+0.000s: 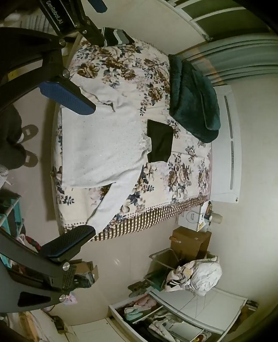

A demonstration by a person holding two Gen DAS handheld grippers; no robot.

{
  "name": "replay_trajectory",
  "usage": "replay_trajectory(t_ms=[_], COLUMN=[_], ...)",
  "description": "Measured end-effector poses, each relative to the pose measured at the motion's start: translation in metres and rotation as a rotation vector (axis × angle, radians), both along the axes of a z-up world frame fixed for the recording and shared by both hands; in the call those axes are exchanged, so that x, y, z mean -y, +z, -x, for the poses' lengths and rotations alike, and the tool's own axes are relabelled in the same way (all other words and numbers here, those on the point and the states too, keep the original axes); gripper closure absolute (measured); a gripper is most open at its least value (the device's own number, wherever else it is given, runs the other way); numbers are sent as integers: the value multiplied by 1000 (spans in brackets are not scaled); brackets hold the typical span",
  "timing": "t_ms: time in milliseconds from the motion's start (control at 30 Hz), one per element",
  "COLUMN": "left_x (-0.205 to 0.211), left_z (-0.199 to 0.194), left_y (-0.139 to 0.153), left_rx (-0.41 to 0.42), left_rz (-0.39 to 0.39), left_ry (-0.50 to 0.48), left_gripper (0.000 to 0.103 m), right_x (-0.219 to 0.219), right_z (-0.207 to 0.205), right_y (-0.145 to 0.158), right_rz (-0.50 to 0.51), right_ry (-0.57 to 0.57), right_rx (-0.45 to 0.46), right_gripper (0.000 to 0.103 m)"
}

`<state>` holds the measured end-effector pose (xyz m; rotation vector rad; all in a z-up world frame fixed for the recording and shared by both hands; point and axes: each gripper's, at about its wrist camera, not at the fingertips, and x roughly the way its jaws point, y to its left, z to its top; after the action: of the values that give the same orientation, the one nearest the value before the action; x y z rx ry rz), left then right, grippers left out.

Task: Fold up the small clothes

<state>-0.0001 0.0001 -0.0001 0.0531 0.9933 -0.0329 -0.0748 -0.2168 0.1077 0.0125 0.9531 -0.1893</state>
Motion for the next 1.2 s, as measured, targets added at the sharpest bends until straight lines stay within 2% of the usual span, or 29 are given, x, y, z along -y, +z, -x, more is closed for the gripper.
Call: replay_trajectory(t_ms=[1200], left_x=[0], left_z=[0], left_y=[1], left_rx=[6], left_rz=[0], left_ry=[-1], left_gripper=[0], right_x=[-1], right_z=[-3], right_y=[3], right_rz=[4], right_ry=[-1], right_rx=[6], right_gripper=[0])
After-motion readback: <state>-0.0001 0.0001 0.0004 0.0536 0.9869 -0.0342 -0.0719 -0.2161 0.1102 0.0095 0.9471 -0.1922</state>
